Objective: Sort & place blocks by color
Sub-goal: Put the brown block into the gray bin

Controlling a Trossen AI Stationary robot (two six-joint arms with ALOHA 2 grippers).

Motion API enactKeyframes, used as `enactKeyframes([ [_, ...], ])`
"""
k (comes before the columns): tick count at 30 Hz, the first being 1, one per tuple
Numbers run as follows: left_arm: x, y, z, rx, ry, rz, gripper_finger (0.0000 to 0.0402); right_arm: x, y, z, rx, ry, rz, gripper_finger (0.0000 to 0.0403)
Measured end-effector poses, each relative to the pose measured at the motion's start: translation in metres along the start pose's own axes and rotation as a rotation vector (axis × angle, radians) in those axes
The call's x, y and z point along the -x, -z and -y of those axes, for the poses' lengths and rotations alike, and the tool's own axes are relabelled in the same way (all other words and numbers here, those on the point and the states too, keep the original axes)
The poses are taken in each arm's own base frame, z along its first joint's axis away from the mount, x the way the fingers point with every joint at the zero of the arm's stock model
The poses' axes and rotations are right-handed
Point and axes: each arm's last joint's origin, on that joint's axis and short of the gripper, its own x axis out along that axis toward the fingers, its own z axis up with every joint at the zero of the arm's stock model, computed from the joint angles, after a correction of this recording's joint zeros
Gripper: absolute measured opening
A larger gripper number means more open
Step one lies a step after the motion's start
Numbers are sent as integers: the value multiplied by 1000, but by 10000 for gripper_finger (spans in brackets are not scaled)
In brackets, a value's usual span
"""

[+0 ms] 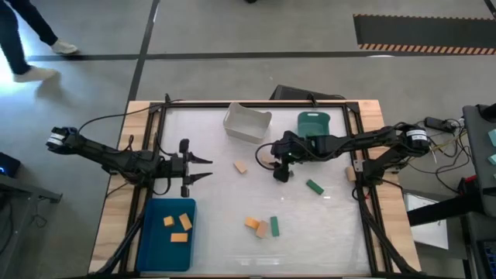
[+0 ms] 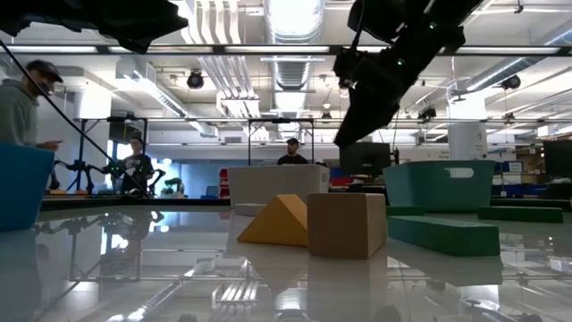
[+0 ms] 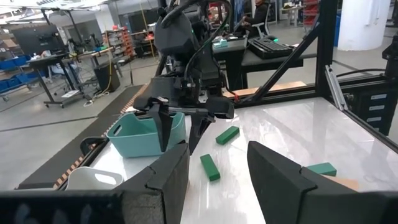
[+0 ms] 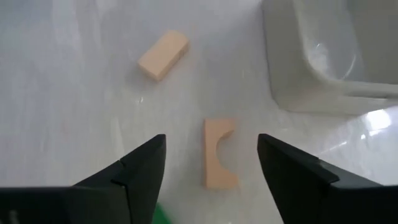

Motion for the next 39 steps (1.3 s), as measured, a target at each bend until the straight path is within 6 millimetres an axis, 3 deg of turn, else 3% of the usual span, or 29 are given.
enactKeyframes([
  [5,0,0,0,1,-2,1,148,3,-22,-2,56,-54,210,243],
  [10,0,-3,-1,35,-10,23,148,7,-31,-3,106,-55,247,230],
  [25,-1,-2,-1,38,-55,21,148,-43,12,-5,82,-35,-133,224],
  [39,-3,-1,-1,30,-54,12,148,-33,22,-2,97,-25,-252,224],
])
